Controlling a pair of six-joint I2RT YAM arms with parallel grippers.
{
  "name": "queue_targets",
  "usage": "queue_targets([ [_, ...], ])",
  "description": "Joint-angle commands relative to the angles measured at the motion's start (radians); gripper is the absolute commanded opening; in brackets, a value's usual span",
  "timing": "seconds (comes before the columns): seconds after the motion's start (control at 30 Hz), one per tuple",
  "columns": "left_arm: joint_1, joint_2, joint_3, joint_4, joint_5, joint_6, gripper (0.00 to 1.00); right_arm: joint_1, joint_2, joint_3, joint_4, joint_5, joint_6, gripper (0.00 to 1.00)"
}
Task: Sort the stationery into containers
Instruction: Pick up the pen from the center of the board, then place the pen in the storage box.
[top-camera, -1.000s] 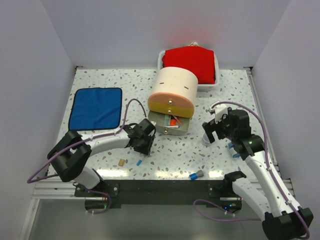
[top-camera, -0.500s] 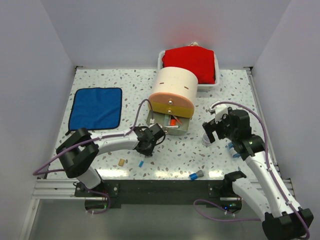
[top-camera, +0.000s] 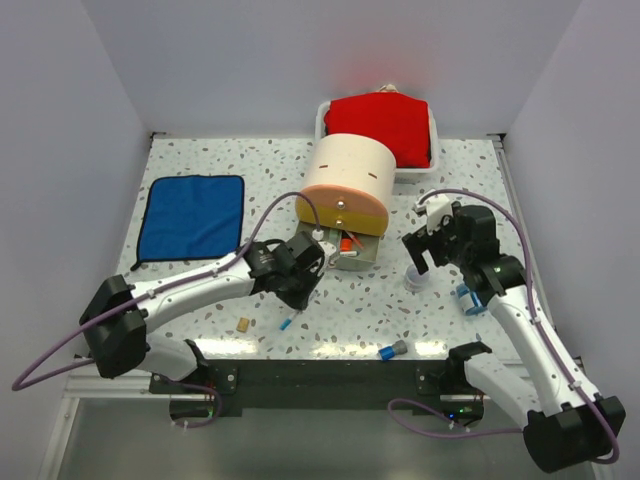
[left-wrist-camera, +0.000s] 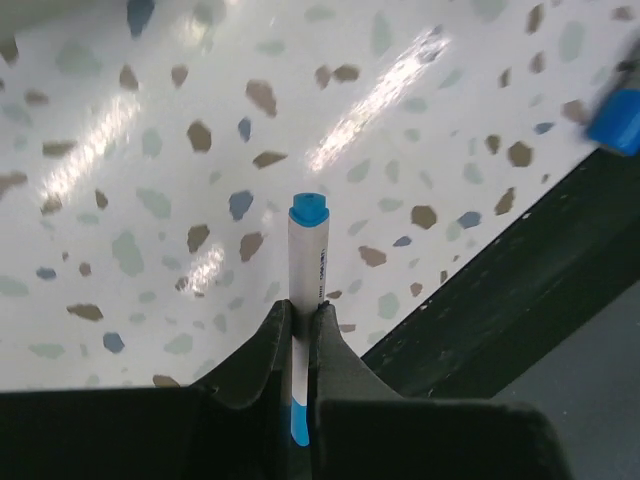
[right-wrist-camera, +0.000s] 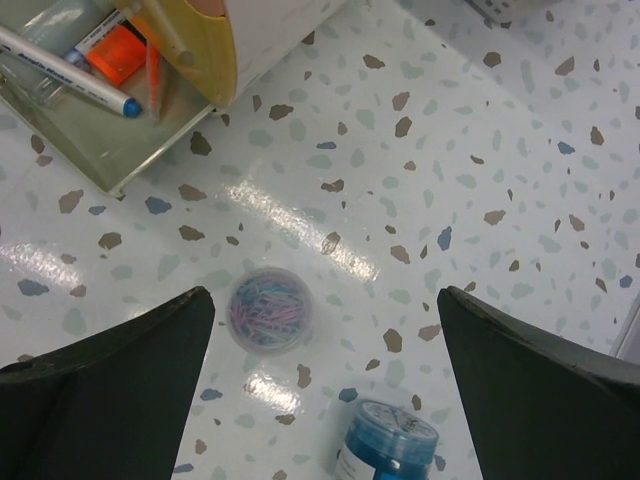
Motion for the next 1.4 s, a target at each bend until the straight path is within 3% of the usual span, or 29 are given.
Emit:
queue_targets([
  [0.0,-0.021,-0.064,0.134,0.058,0.125,0.286,0.0,-0.002,0.011,0.012,0.088,0.038,-0.023,0.99],
  [0.23,-0.034,-0.13,0.226,0.17,-0.024,0.981,0.0,-0.003,-0.025,-0.063,0.136,0.062,-0.042,0.99],
  [0.43,-0.023,-0.095,0.197,0.323,-0.131,1.342,0.0,-0.034,-0.025,-0.042,0.104,0.068,-0.053,0.99],
  [0.63,0.018,0.011,0.238,0.337,-0.096,1.407,0.0,-0.035,-0.012,-0.03,0.113,0.058,-0.059,0.99],
  [0.97,0.074,0.153,0.321,0.297,0.001,1.333,0.0,-0.035,-0.045,-0.063,0.098,0.052,-0.043,0.99],
  [1.07,0.075,0.195,0.353,0.253,0.021,1.303,0.06,-0.035,-0.048,-0.072,0.099,0.051,-0.039,0.99],
  [1.13,0.075,0.207,0.353,0.245,0.033,1.293,0.16,-0.035,-0.049,-0.077,0.105,0.051,-0.036,0.99],
  [1.37,0.077,0.253,0.35,0.242,0.028,1.269,0.29,-0.035,-0.042,-0.069,0.105,0.047,-0.033,0.99],
])
